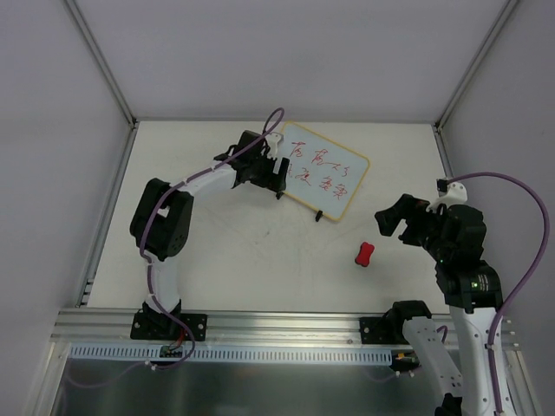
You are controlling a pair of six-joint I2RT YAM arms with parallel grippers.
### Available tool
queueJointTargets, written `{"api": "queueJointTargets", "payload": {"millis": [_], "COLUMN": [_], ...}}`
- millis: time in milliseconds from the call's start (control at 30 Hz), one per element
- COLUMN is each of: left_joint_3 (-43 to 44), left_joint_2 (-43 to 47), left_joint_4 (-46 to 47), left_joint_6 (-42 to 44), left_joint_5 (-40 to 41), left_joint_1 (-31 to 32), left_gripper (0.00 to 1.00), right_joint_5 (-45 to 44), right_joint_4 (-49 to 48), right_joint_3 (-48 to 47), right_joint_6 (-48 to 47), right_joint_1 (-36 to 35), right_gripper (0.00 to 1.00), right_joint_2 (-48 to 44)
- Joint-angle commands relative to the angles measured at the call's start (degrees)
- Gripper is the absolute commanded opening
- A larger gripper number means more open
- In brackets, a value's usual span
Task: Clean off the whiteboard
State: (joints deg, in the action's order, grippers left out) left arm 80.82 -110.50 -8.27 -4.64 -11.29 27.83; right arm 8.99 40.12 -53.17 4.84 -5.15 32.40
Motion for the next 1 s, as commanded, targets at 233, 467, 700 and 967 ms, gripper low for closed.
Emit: {"api": "queueJointTargets", "payload": {"millis": [233, 467, 700, 967], "left_joint_3": [1.19, -2.86, -3.74, -2.68], "left_joint_2": [-3.76, -3.58, -3.76, -5.34], "left_joint_4": [6.86, 8.18, 10.12, 10.82], "left_joint_6": [-0.27, -0.80, -1.07, -1.07], "left_joint_5": [1.97, 1.97, 2.85, 3.38], "left_joint_1": [1.87, 2.49, 3.10, 3.80], "left_gripper": [0.74, 0.65, 0.56, 0.48], "right_joint_5": [-0.03, -0.03, 0.59, 1.03], "right_joint_4": [-2.24, -2.24, -2.24, -2.24], "right_joint_3": [1.14, 1.66, 2.19, 2.98], "right_joint_6": [1.93, 1.66, 2.10, 2.54], "right_joint_1": [-0.30, -0.21, -0.30, -0.30], "right_gripper": [0.99, 0.99, 0.99, 0.99], "right_joint_2": [0.11, 0.64, 0.21, -0.67]}}
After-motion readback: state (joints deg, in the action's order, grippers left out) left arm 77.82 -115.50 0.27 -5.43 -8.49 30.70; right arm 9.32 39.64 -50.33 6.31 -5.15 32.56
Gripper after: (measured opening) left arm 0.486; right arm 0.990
